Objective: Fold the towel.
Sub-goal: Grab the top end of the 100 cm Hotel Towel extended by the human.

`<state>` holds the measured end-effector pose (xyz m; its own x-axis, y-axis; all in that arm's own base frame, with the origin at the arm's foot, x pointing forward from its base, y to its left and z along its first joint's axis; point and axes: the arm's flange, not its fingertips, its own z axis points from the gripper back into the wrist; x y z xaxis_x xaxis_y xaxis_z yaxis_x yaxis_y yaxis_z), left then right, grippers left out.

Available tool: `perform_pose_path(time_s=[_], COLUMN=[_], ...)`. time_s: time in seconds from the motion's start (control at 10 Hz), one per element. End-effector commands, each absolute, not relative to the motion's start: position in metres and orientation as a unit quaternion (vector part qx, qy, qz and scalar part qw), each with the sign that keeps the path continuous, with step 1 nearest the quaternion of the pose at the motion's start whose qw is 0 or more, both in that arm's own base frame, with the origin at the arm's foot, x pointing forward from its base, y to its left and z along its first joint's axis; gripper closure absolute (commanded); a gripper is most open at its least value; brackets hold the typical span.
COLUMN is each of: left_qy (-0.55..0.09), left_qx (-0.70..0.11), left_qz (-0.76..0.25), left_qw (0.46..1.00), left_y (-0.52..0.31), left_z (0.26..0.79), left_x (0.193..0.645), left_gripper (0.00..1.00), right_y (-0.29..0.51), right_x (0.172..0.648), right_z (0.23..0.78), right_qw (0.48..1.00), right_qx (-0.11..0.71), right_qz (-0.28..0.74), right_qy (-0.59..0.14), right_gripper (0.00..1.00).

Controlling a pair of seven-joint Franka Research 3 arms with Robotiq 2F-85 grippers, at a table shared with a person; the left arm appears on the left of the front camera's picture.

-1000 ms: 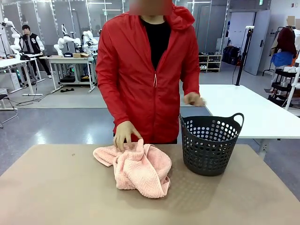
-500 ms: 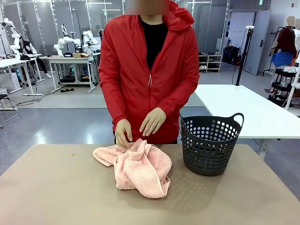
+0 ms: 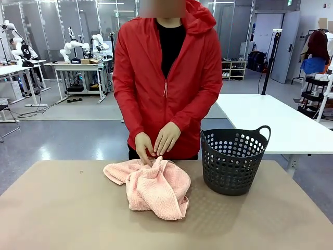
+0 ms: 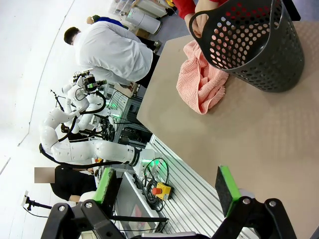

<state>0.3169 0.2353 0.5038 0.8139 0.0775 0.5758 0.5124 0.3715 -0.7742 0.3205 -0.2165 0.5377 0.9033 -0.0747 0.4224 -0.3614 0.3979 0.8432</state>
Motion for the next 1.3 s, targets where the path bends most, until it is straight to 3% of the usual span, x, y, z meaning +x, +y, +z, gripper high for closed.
perform_pose_path(time_s=[0.0,1.2], left_qy=[-0.276,-0.276], left_qx=[-0.550,-0.550], left_qz=[-0.143,-0.143], left_qw=[0.775,0.775], left_y=[0.2363,0.2363], left_z=[0.5041,0.5041], left_x=[0.3169,0.3169], left_gripper=[0.00,0.00], right_y=[-0.2181,-0.2181], right_x=[0.3207,0.3207], right_z=[0.5375,0.5375], right_qw=[0.807,0.807], right_qx=[0.544,0.544], right_qz=[0.096,0.096], right_qy=[-0.208,-0.208], right_gripper=[0.00,0.00])
